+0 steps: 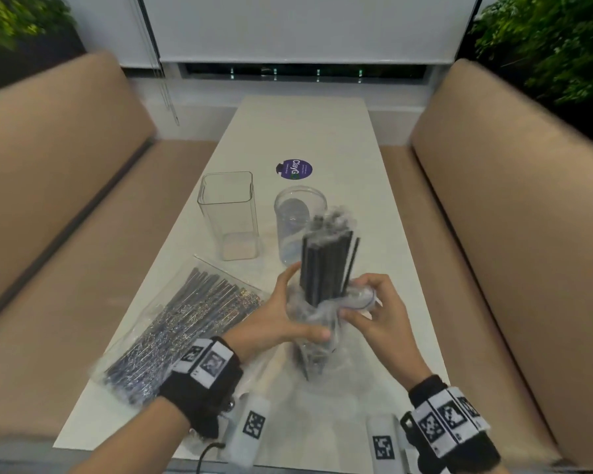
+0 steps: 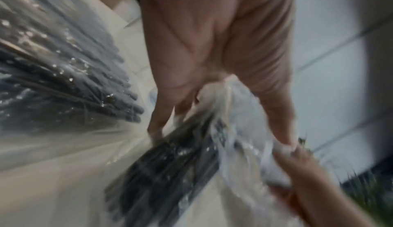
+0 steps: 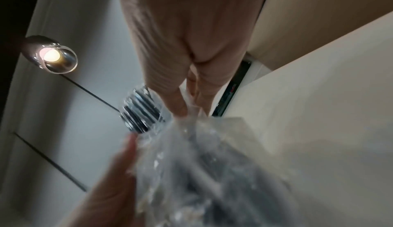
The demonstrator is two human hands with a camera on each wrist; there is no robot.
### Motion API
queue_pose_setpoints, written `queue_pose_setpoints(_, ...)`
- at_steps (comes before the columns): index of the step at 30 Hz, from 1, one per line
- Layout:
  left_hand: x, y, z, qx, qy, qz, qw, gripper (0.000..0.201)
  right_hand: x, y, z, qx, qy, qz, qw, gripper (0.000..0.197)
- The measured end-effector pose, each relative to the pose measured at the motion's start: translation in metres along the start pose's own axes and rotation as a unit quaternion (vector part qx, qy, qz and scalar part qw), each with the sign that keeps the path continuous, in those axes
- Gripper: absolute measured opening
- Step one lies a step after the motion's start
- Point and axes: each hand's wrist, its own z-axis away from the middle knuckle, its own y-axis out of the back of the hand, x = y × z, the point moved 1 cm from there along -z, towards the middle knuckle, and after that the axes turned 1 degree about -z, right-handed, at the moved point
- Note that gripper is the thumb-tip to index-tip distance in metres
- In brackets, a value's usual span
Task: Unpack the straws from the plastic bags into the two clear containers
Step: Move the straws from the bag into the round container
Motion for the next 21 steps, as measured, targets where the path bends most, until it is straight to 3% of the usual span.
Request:
queue_pose_setpoints(4, -0.004, -0.004, -0.005, 0.122, -0.042, -0.040, 0.991, 0.079, -0.006, -0.004, 0.009, -0.070, -0.039, -0.002, 0.997, 0.044)
queue_pose_setpoints(6, -0.003, 0.001, 0.000, 0.162, -0.066, -0.057, 0.983, 0.069, -0.013, 0.009, 0.005, -0.113, -0.081, 0.047, 0.989, 0.055)
queue_pose_setpoints(8, 0.001, 0.001, 0.007, 0.178, -0.097, -0.082, 0.976, 0.063, -0.029, 0.019, -0.004, -0.126, -0.066, 0.114, 0.983, 0.068)
queue_pose_setpoints(11, 0.012, -0.003, 0.009, 0.177, -0.119, -0.097, 0.972, 0.058, -0.059, 0.012, -0.020, -0.105, 0.005, 0.075, 0.992, 0.080)
queue_pose_setpoints(15, 0.010, -0.008, 0.004, 0.185, -0.118, -0.060, 0.974, 0.064, -0.074, -0.015, -0.032, -0.030, 0.077, 0.001, 0.997, 0.047)
queue_pose_setpoints(21, -0.007, -0.008, 0.001, 0.176, -0.097, -0.008, 0.980, 0.074, -0.069, -0.029, -0.042, 0.107, 0.089, -0.030, 0.990, 0.009)
